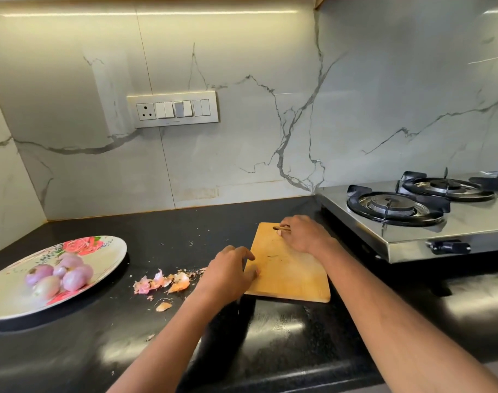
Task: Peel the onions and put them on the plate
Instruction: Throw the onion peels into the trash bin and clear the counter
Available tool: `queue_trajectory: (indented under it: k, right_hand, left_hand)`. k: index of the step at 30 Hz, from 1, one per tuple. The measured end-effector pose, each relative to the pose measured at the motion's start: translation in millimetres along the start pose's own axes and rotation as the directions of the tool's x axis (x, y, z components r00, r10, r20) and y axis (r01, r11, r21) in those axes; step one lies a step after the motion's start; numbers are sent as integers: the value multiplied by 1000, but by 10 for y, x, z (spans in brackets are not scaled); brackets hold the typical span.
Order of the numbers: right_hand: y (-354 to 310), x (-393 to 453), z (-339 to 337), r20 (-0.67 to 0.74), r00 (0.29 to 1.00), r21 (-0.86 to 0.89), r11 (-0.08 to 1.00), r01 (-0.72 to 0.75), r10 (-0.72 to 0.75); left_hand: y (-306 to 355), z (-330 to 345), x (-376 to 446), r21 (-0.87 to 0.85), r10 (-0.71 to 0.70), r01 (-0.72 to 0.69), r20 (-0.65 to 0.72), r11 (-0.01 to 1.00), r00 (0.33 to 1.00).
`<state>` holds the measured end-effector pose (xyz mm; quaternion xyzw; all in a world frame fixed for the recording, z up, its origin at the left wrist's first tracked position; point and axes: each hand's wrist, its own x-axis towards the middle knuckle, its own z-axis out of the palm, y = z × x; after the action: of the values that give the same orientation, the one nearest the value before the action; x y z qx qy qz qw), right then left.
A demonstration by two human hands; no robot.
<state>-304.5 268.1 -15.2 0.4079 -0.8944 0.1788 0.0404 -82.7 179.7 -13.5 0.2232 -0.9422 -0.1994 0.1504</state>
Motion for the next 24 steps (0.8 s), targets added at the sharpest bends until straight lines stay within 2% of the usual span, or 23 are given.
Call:
queue_trajectory:
  k: [3, 12, 19, 21, 24]
  right_hand:
    - [-25, -48, 14, 46, 999, -55, 998, -17, 19]
    - [13, -90, 33, 90, 996, -23, 1000, 13, -11]
    - [12, -192, 25, 34, 999, -4, 1000, 11, -11]
    - [-77, -251, 13, 2, 1000, 66, 998, 18, -18]
    - [-394, -380, 26, -65, 996, 277, 958, 79, -64]
  left_hand:
    - [78, 42, -3, -10, -5, 5, 16, 1000, 1000]
    - [139, 140, -78, -56, 70, -72, -26, 996, 997]
    - [155, 127, -66, 170, 59, -49, -52, 984, 997]
    - [124, 66, -68, 156, 46, -36, -61, 987, 997]
    - [4, -101, -114, 74, 15, -7, -113, 997, 994]
